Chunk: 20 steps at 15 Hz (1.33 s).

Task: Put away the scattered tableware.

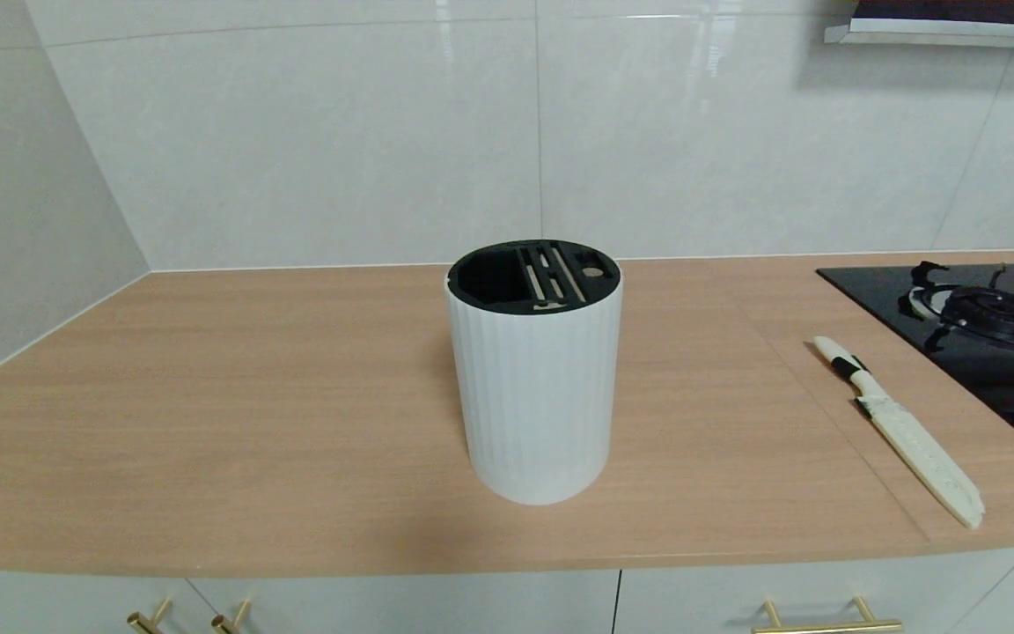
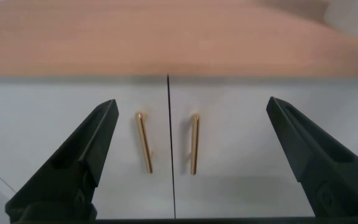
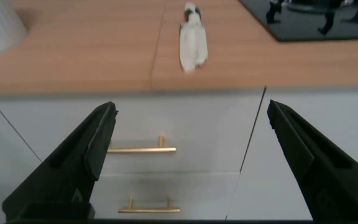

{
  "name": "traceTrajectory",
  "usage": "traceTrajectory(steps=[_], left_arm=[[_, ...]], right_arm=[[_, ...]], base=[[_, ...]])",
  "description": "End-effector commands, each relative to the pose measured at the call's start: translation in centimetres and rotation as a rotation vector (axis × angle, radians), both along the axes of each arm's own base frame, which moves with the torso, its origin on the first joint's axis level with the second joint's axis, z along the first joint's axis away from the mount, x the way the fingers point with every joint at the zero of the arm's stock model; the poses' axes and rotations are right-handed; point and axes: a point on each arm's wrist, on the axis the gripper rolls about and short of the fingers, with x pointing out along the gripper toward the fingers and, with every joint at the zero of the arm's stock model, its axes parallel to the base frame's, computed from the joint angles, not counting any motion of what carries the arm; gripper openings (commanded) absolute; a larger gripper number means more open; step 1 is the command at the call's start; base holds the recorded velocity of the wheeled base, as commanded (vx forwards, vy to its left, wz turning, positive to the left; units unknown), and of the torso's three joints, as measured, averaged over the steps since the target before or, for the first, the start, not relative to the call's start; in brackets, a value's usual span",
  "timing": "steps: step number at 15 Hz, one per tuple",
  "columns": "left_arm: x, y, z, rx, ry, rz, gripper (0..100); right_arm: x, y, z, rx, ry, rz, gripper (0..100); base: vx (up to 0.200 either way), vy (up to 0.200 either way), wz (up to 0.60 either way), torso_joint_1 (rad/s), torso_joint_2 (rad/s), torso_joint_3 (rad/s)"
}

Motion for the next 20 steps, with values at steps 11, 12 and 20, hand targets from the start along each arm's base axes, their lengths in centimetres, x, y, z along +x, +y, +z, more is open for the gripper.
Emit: traceTrajectory(steps=[11, 12, 20], left_arm=[[0.0, 0.0, 0.0, 0.0, 0.0, 0.002, 100], [0.0, 0.0, 0.0, 0.0, 0.0, 0.002, 100], [0.0, 0.0, 0.0, -0.002, 0.0, 0.0, 100]], right_arm=[[0.01, 0.0, 0.01, 0.001, 0.001, 0.001, 100], [0.01, 0.0, 0.01, 0.001, 0.001, 0.001, 100], [0.01, 0.0, 0.01, 0.001, 0.001, 0.001, 100]], base=[[0.0, 0.0, 0.0, 0.229, -0.54, -0.31], [0.0, 0.0, 0.0, 0.266, -0.59, -0.339], [0.0, 0.0, 0.0, 0.184, -0.4, -0.216]])
